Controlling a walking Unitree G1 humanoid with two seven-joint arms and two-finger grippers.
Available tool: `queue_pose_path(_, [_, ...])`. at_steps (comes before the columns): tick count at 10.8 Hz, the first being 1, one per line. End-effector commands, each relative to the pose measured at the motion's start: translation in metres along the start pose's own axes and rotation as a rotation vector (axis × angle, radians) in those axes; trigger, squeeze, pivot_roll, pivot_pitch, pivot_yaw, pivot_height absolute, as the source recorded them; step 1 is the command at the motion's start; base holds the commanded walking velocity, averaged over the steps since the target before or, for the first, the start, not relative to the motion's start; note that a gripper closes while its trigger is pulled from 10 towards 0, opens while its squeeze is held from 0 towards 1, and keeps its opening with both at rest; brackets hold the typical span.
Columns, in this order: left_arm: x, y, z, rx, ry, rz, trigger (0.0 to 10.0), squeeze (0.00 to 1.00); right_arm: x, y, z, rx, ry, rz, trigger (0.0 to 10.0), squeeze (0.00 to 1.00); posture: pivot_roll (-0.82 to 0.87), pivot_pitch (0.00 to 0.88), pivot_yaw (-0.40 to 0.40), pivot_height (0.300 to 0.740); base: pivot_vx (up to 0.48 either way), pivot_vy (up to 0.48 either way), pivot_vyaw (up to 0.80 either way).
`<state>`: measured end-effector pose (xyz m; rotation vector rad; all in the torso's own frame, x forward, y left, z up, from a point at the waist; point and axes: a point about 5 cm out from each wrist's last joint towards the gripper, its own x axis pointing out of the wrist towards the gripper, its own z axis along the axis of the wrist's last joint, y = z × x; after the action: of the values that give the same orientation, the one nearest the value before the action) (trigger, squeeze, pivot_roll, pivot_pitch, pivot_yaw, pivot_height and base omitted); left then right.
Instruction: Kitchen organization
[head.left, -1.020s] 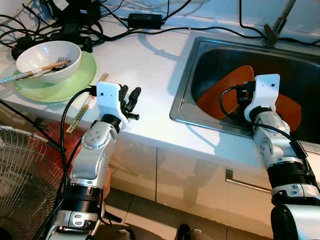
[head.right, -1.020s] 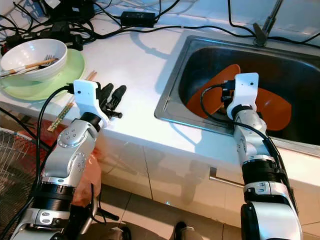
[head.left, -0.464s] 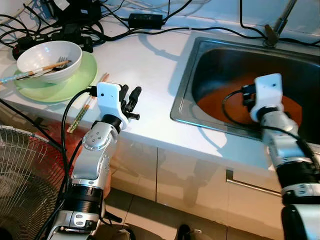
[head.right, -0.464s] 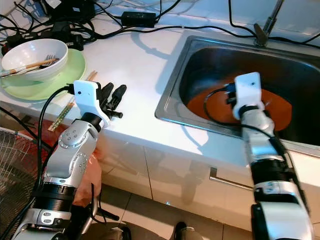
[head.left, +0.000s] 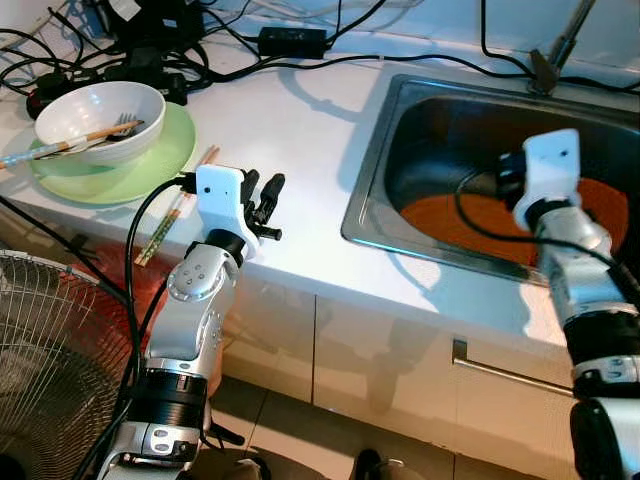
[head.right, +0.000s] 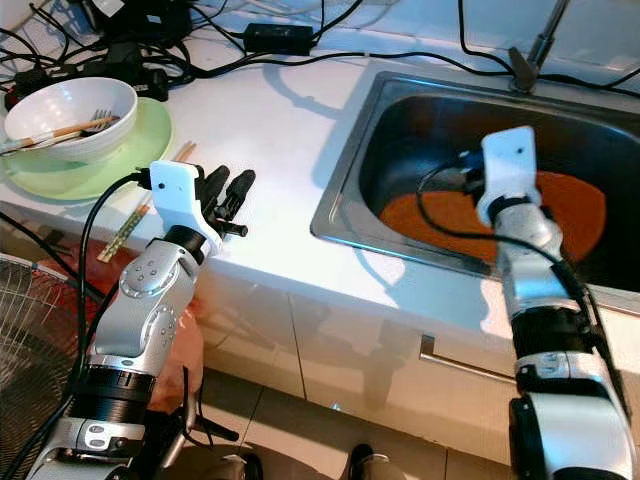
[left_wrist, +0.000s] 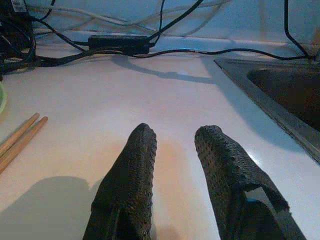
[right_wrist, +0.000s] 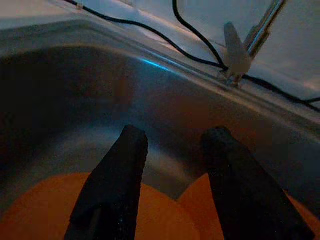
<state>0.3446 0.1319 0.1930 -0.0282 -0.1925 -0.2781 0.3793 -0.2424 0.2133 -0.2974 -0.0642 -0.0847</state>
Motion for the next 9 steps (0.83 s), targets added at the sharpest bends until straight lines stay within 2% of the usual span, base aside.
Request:
queue_pose_path(1, [-0.004, 0.001, -0.008, -0.001, 0.034, 0.003, 10.0, 0.00, -0.001, 0.001, 0.001, 0.050, -0.015, 0.008, 10.0, 0.00, 0.08, 0.176, -0.011, 0.740, 0.000, 0.000, 0.00])
queue_pose_path(2, [-0.003, 0.001, -0.008, -0.001, 0.034, 0.005, 10.0, 0.00, -0.002, 0.008, 0.002, 0.112, -0.032, 0.028, 10.0, 0.00, 0.08, 0.179, -0.008, 0.740, 0.000, 0.000, 0.00])
queue_pose_path(3, [-0.003, 0.001, -0.006, 0.002, 0.030, 0.004, 10.0, 0.00, -0.002, 0.014, 0.008, 0.232, -0.067, 0.036, 10.0, 0.00, 0.08, 0.179, -0.006, 0.740, 0.000, 0.000, 0.00])
queue_pose_path(4, [-0.002, 0.001, -0.006, 0.004, 0.027, 0.005, 10.0, 0.00, -0.002, 0.016, 0.013, 0.301, -0.089, 0.043, 10.0, 0.00, 0.09, 0.179, -0.003, 0.740, 0.000, 0.000, 0.00])
queue_pose_path(5, [-0.001, 0.000, -0.003, 0.007, 0.020, 0.002, 10.0, 0.00, -0.002, 0.015, 0.022, 0.441, -0.127, 0.052, 10.0, 0.00, 0.08, 0.180, -0.002, 0.740, 0.000, 0.000, 0.00])
queue_pose_path(7, [0.000, -0.001, -0.001, 0.007, 0.008, 0.003, 10.0, 0.00, -0.003, 0.010, 0.035, 0.576, -0.179, 0.063, 10.0, 0.00, 0.08, 0.182, 0.001, 0.740, 0.000, 0.000, 0.00])
queue_pose_path(9, [-0.003, -0.002, -0.002, 0.000, 0.005, 0.015, 10.0, 0.00, -0.010, 0.025, 0.034, 0.674, -0.186, 0.156, 10.0, 0.00, 0.08, 0.181, 0.005, 0.740, 0.000, 0.000, 0.00])
